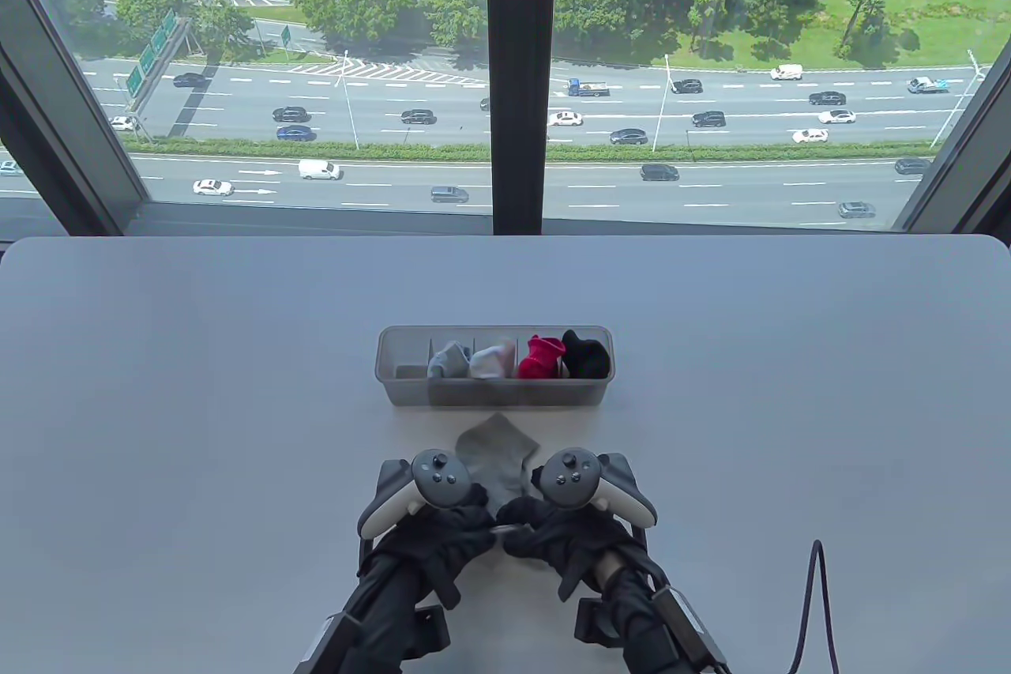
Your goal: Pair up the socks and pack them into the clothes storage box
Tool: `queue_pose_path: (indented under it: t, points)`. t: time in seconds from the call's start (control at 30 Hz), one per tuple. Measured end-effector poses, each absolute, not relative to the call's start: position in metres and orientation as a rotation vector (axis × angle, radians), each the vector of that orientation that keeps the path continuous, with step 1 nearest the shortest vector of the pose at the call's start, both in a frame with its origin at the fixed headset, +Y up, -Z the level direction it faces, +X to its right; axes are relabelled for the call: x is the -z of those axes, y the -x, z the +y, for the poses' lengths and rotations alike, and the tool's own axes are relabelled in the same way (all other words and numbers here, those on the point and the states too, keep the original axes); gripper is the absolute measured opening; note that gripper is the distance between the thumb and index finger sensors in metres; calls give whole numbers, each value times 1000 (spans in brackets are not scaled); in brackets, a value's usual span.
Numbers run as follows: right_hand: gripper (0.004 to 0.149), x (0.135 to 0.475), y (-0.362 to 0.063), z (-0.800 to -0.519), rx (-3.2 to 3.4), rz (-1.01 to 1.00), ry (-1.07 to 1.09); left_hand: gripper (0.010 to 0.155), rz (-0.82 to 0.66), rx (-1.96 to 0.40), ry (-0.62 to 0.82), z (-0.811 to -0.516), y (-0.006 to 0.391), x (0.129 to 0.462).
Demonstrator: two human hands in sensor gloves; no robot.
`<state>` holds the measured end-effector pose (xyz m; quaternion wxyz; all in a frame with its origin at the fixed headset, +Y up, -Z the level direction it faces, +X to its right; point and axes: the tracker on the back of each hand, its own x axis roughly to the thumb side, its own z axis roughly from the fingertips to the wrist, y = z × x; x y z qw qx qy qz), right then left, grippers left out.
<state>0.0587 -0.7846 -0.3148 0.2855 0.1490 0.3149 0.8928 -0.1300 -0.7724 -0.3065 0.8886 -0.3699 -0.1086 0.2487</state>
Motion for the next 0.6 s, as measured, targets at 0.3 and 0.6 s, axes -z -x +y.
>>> queue_pose_path:
  t: [0.3,0.6]
  points:
    - [40,316,-59,-786,-2316,833,-331,40,-220,-457,660,-768,123,304]
    - [37,317,-60,-785,-2268,805,-269,64,-250,-452,723,-772,115,300]
